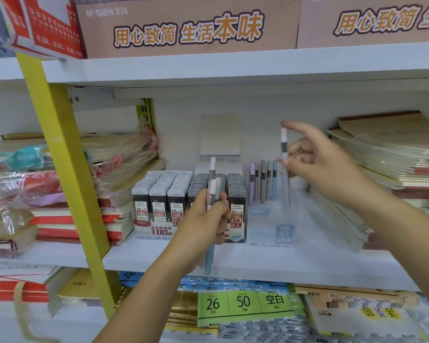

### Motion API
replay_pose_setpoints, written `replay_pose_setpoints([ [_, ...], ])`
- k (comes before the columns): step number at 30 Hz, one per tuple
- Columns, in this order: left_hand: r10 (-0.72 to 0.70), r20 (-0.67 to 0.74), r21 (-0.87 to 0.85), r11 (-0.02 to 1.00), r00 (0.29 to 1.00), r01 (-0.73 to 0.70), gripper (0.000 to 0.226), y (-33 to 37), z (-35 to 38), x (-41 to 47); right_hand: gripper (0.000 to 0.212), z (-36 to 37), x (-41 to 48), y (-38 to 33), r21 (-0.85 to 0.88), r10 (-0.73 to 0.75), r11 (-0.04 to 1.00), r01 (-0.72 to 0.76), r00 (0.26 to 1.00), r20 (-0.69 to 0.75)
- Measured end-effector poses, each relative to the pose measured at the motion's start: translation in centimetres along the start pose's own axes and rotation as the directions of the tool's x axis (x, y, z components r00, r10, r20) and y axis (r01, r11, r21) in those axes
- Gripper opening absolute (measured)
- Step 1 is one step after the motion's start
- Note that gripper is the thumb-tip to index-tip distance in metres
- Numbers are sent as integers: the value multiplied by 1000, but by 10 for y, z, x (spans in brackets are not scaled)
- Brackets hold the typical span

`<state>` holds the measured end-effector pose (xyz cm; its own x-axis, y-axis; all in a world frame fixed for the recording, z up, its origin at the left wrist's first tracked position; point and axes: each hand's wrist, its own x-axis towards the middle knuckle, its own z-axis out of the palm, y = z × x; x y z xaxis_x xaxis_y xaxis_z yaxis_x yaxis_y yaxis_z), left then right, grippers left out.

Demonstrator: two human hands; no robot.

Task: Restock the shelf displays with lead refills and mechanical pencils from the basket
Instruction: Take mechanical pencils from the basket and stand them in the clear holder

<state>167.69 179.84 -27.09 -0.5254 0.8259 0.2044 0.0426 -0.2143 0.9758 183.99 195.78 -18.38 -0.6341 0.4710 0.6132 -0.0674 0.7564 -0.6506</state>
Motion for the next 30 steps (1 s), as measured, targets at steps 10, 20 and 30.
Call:
replay_pose_setpoints([
  [10,99,-21,130,987,995,-95,19,-4,-3,0,36,24,34,52,-335,-80,940,61,996,-46],
  [20,90,9,90,992,996,-91,20,-6,-3,0,27,26,34,62,-493,-145,858,140,989,28],
  [30,64,17,69,996,998,-65,17,-8,-1,-2,31,21,36,64,-488,-108,867,100,994,11],
])
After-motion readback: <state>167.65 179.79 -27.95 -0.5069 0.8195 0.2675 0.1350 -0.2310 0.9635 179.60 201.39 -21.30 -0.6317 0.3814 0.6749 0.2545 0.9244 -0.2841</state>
